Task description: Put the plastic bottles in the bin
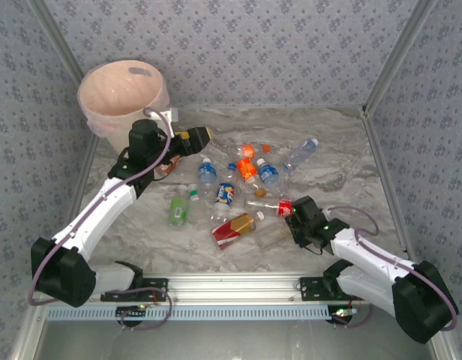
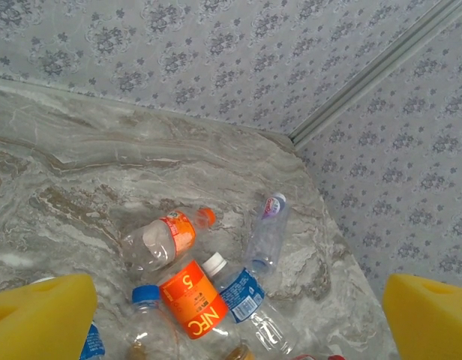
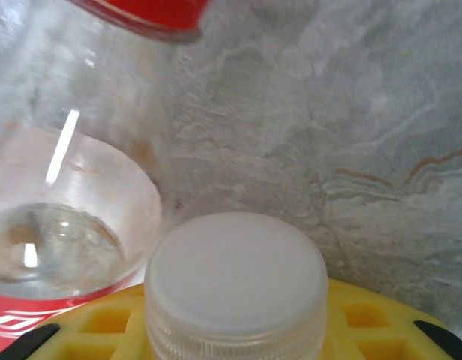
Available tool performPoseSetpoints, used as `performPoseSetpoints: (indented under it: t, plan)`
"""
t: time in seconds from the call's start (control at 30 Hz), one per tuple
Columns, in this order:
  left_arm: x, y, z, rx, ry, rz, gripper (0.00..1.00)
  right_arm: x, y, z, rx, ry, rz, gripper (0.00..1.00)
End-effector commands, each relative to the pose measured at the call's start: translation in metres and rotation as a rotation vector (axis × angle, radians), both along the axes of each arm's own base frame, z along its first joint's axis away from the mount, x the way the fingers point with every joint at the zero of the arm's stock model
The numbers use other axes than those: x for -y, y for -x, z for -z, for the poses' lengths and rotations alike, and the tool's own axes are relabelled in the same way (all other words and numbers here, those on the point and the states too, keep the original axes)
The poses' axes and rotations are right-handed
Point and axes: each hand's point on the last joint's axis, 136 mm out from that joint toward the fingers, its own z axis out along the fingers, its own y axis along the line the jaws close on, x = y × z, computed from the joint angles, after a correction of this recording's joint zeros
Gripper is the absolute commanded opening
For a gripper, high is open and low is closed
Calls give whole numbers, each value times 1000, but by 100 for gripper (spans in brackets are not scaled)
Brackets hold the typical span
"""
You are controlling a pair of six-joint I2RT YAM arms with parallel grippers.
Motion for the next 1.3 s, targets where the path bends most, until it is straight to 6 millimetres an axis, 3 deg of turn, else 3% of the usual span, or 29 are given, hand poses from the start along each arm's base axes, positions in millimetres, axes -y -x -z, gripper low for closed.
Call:
performPoseSetpoints:
  t: [0.0,0.13,0.5,0.63,0.73,0.9,1.1,1.17,1.27]
  plan:
    - [9,2,-12,45,21,46,98,9,-9,-13,92,63,5,36]
    - [16,1,-10,44,22,80,98,4,-19,-36,178,92,-39,35]
    - [31,8,-8,62,-18,189,98,-60,-76,-150,643,205,-403,36]
    - [36,7,2,47,-61,207,98,-66,-97,-182,720,222,-451,36]
    - [49,15,6,55,-71,289,98,-69,-113,-203,786,206,-450,36]
    - [87,55,11,86,-114,583,98,-66,-136,-235,874,207,-401,36]
    - [121,90,20,119,-175,785,98,-78,-152,-264,996,134,-395,36]
    - [129,90,23,118,-179,808,98,-85,-155,-276,1049,101,-412,37]
    - [134,71,33,91,-217,744,98,-94,-158,-293,1109,61,-433,37]
